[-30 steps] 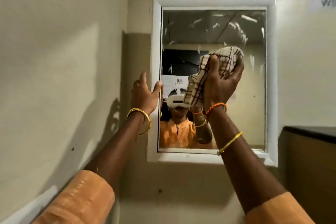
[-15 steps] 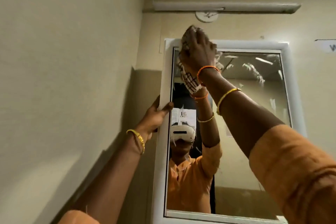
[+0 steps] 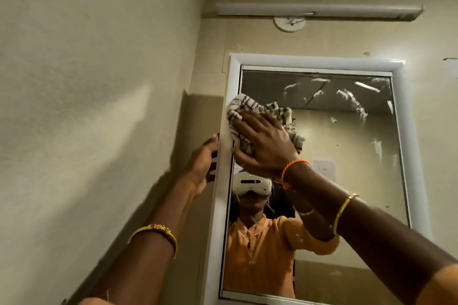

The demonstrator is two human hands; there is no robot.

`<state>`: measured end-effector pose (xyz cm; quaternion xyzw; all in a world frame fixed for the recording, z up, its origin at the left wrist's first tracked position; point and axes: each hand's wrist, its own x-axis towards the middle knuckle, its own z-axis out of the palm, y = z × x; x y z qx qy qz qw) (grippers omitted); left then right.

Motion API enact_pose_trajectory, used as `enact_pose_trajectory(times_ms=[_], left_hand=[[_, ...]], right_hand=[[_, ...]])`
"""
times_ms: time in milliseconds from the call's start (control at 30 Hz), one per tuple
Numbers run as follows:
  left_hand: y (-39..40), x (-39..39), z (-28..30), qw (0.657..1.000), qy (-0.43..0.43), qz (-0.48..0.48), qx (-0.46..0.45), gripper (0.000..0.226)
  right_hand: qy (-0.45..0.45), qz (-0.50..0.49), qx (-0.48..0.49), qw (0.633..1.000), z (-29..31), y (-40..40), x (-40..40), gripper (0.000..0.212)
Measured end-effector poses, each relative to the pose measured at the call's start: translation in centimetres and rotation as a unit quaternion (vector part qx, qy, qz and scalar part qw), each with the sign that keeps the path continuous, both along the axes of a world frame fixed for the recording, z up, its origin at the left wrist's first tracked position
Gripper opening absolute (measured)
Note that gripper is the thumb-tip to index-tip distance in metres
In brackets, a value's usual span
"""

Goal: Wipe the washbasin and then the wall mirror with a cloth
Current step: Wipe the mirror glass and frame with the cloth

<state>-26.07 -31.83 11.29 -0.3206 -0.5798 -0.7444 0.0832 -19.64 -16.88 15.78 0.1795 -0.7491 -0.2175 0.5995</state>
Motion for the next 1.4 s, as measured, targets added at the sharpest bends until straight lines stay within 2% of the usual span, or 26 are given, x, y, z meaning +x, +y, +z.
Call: enact_pose_trajectory(times_ms=[67,167,300,367,467,600,767,967,1133,1400], left_hand=[[0.1,0.0,-0.1,1.0,0.011,0.026,0.01,0.041],[0.2,0.1,-0.2,0.999,0.022,0.037,0.025,0.041],[0.3,0.4,-0.4,0.998,0.023,0.046,0.032,0.047],[0.2,0.8,-0.3,0.998,0.031,0.055,0.028,0.051],[0.3,1.3,-0.5,0.998,0.025,0.061,0.018,0.055],[0.7,0.9,-0.8,0.994,0.027,0.087,0.054,0.041],[1.6,0.2,-1.3,0.986,0.064,0.101,0.12,0.039],[2.4,0.9,-1.1,0.978,0.036,0.117,0.168,0.044],[3.5,1.0,-1.1,0.964,0.042,0.163,0.208,0.042],[4.1,0.9,-1.6,0.944,0.068,0.278,0.164,0.037]], right_hand=[[0.008,-0.001,0.019,1.0,-0.4,0.5,-0.3,0.063],[0.019,-0.018,0.021,0.999,2.4,0.3,-0.5,0.062],[0.018,-0.028,-0.051,0.998,7.7,-1.0,-0.3,0.071],[0.029,-0.015,-0.082,0.996,8.4,-1.9,-0.3,0.074],[0.035,0.01,-0.093,0.995,4.9,-2.2,-0.8,0.069],[0.012,0.02,-0.026,0.999,-1.5,-1.3,-1.0,0.068],[0.008,0.024,0.022,0.999,-0.8,-0.5,-0.9,0.068],[0.035,-0.013,-0.051,0.998,5.4,-1.3,-0.6,0.074],[0.087,0.012,-0.109,0.99,6.4,0.3,-0.3,0.069],[0.154,0.026,-0.218,0.963,6.1,9.7,3.7,0.059]])
